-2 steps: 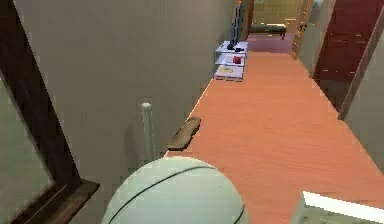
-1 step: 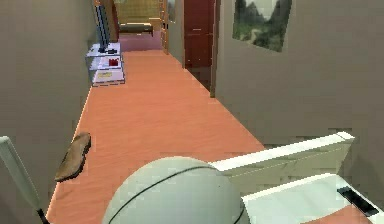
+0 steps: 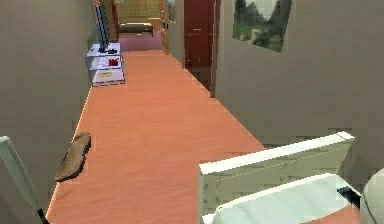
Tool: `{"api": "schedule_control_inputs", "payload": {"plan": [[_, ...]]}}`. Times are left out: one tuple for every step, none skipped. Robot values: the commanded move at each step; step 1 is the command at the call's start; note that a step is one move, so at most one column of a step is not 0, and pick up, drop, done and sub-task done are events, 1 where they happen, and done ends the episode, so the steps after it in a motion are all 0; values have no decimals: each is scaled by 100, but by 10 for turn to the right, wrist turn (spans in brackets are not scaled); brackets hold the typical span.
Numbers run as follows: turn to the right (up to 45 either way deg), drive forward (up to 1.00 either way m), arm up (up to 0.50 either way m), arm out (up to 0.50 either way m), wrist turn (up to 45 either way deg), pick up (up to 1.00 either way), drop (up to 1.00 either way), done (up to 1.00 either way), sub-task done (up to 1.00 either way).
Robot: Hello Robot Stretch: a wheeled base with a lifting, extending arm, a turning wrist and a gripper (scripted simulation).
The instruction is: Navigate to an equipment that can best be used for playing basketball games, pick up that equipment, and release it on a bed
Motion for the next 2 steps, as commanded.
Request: {"api": "schedule_control_inputs", "payload": {"plan": [[0,0,0,0,450,0,0,0,0],[0,0,0,0,450,0,0,0,0]]}}
